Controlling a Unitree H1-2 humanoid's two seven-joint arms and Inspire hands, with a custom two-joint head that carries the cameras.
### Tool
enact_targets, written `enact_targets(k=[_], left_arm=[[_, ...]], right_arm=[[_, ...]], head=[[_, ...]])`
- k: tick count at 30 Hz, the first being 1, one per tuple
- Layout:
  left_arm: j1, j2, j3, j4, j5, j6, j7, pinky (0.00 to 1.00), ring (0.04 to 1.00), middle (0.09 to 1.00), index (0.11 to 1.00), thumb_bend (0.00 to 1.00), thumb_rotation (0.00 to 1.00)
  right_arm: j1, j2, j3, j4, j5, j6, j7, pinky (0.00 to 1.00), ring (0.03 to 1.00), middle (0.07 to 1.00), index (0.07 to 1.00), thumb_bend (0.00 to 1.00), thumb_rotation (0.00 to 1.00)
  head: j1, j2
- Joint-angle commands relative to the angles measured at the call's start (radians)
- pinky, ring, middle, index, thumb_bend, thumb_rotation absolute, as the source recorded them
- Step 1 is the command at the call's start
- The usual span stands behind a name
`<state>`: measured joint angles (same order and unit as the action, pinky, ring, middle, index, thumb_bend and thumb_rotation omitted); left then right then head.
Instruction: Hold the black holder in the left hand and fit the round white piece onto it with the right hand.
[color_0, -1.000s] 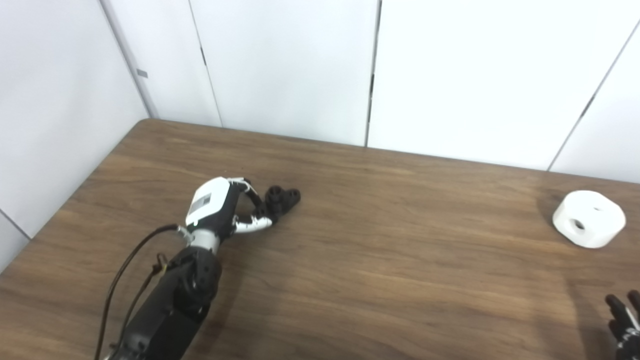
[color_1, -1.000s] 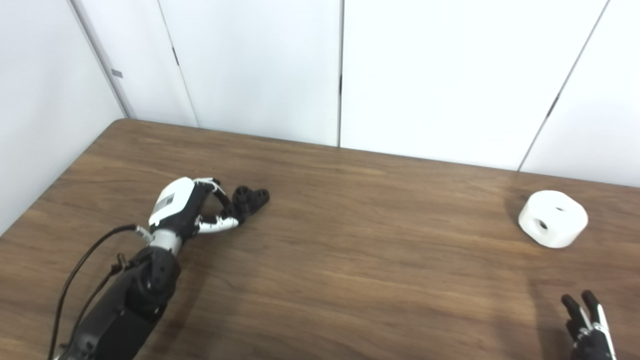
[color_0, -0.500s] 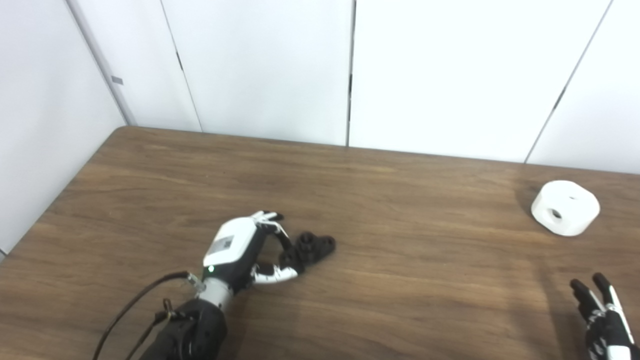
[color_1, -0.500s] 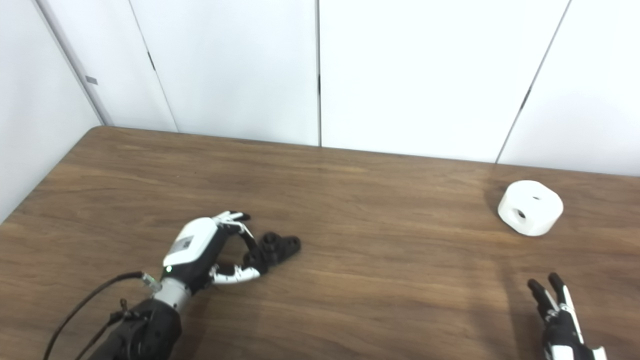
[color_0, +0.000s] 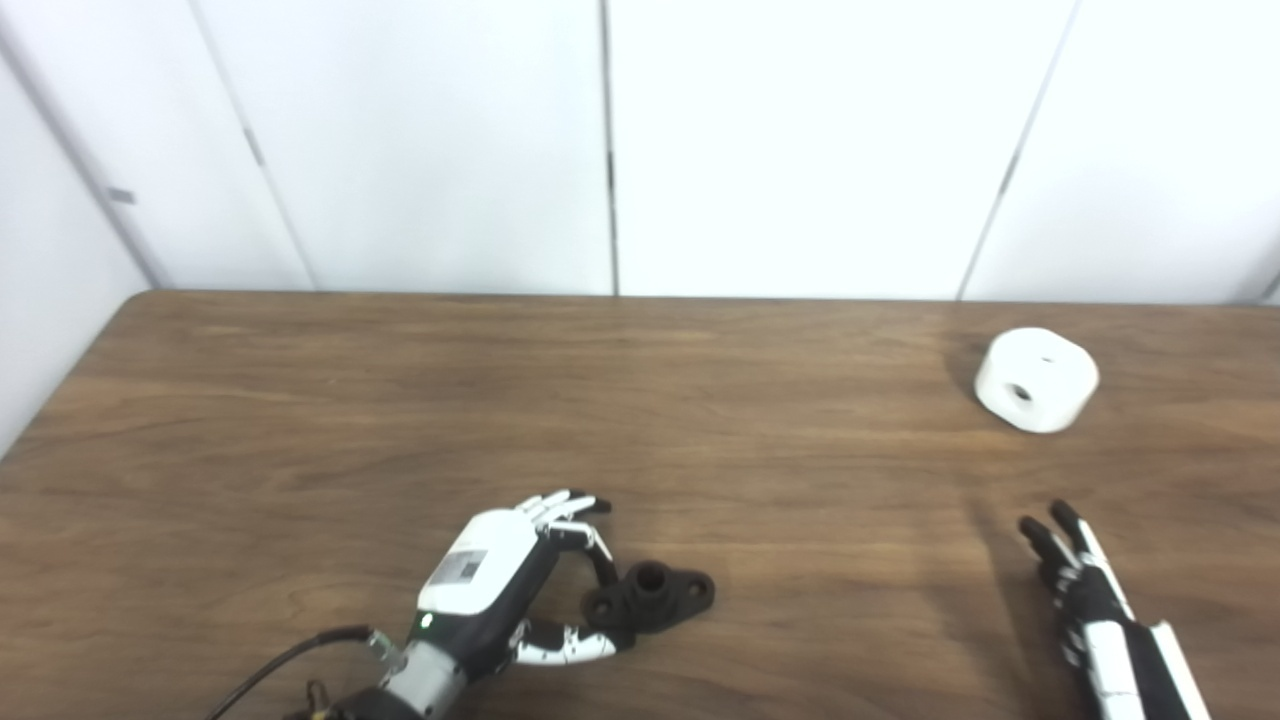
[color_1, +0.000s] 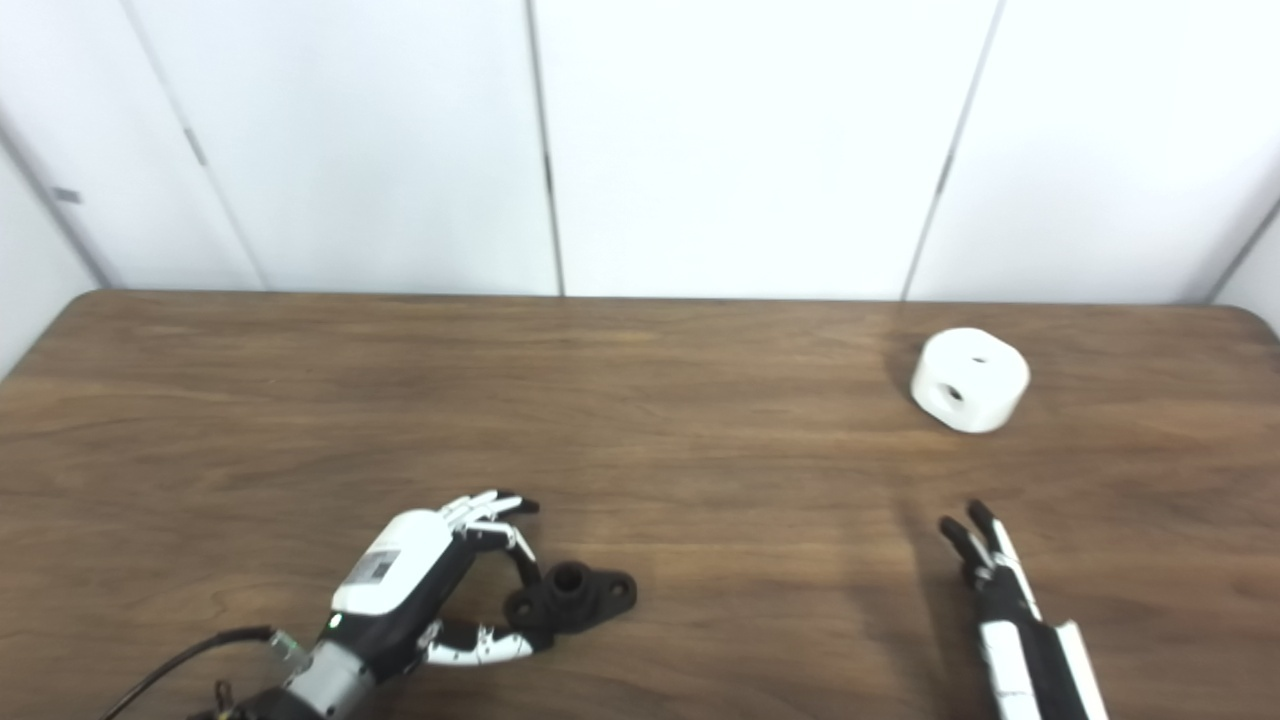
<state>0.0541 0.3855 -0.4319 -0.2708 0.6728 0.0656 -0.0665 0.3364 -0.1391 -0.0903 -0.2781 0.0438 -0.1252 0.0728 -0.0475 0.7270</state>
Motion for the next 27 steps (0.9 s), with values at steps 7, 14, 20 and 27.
enact_targets(k=[7,14,20,27], left_arm=[[0.059,-0.009,-0.053,0.056,0.013,-0.080,-0.059,0.93,0.933,0.875,0.490,0.51,0.06],[0.068,-0.008,-0.072,0.072,0.004,-0.123,-0.070,0.95,0.948,0.881,0.489,0.51,0.05],[0.068,-0.012,-0.073,0.076,-0.006,-0.122,-0.082,0.94,0.946,0.881,0.489,0.51,0.05],[0.056,-0.015,-0.078,0.080,-0.022,-0.107,-0.104,0.95,0.959,0.885,0.490,0.51,0.05]], right_arm=[[0.018,0.033,0.030,-0.062,-0.018,0.040,-0.035,1.00,0.963,0.908,0.973,0.46,0.99],[0.014,0.025,0.035,-0.086,-0.030,0.078,-0.049,1.00,0.957,0.907,0.975,0.51,0.99],[0.005,0.018,0.025,-0.088,-0.010,0.099,-0.050,1.00,0.961,0.906,0.973,0.53,0.97],[-0.012,0.007,0.007,-0.094,-0.003,0.095,-0.058,1.00,0.950,0.891,0.952,0.55,0.88]], head=[[-0.035,0.028],[-0.054,0.052],[-0.051,0.059],[-0.071,0.051]])
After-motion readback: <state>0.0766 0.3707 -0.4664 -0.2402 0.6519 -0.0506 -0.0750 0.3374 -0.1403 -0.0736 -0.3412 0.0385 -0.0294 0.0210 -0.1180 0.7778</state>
